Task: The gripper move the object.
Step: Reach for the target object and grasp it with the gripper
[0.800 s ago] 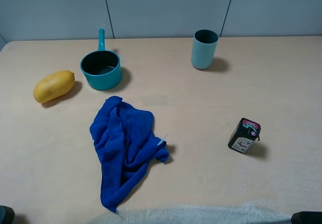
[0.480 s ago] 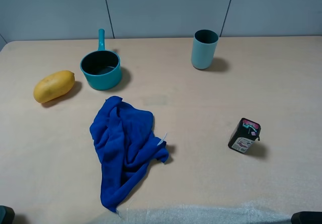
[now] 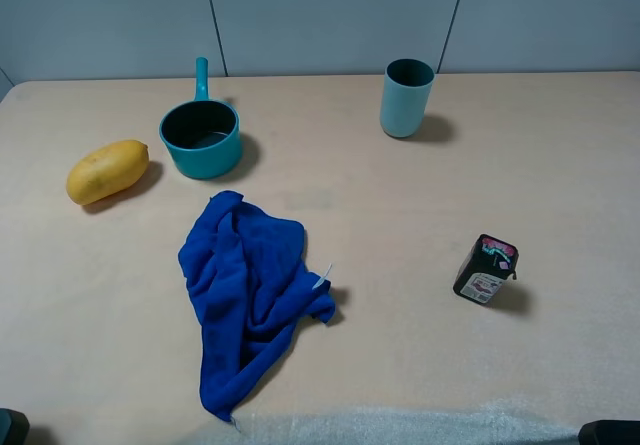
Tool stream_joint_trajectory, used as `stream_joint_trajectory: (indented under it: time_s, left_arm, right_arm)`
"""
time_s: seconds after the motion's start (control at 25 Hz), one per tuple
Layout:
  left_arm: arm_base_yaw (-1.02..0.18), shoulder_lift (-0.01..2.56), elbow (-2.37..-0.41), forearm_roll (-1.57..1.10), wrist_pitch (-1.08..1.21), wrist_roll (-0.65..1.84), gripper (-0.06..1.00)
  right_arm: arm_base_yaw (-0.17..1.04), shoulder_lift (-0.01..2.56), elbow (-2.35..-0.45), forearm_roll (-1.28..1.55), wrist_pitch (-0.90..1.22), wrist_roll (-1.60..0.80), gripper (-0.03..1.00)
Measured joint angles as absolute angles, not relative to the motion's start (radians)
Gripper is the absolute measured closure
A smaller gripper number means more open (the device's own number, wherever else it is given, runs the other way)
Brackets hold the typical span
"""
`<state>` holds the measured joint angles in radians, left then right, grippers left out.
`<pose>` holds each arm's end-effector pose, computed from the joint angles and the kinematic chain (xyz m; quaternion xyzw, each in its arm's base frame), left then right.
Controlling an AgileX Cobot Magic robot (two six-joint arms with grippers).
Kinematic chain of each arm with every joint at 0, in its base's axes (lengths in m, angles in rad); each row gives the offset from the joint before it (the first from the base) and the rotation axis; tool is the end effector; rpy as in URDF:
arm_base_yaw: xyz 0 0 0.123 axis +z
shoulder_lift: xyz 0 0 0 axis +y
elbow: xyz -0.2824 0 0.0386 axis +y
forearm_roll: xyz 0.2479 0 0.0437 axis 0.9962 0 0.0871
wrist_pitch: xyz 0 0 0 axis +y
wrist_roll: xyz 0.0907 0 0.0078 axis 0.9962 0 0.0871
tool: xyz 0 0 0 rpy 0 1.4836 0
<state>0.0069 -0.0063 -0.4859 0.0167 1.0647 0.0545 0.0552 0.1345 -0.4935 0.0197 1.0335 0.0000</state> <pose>-0.0044 0.0013 0.2729 0.0201 0.8560 0.0242 0.5160 0.0177 0.0025 0.2766 -0.0239 0.8811 0.0229 0.4717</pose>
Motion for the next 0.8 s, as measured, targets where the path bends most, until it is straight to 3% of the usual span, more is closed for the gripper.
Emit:
stream_joint_trajectory:
  time_s: [0.44,0.8]
  left_arm:
    - [0.007,-0.006,-0.486,0.017,1.065,0.054,-0.02]
    - [0.007,-0.006,-0.486,0.017,1.065,0.054,-0.02]
  right_arm:
    - [0.065,0.453,-0.675,0.117,1.04,-0.227,0.27]
    - [0.197,0.615,-0.722,0.129,1.044,-0.332,0.27]
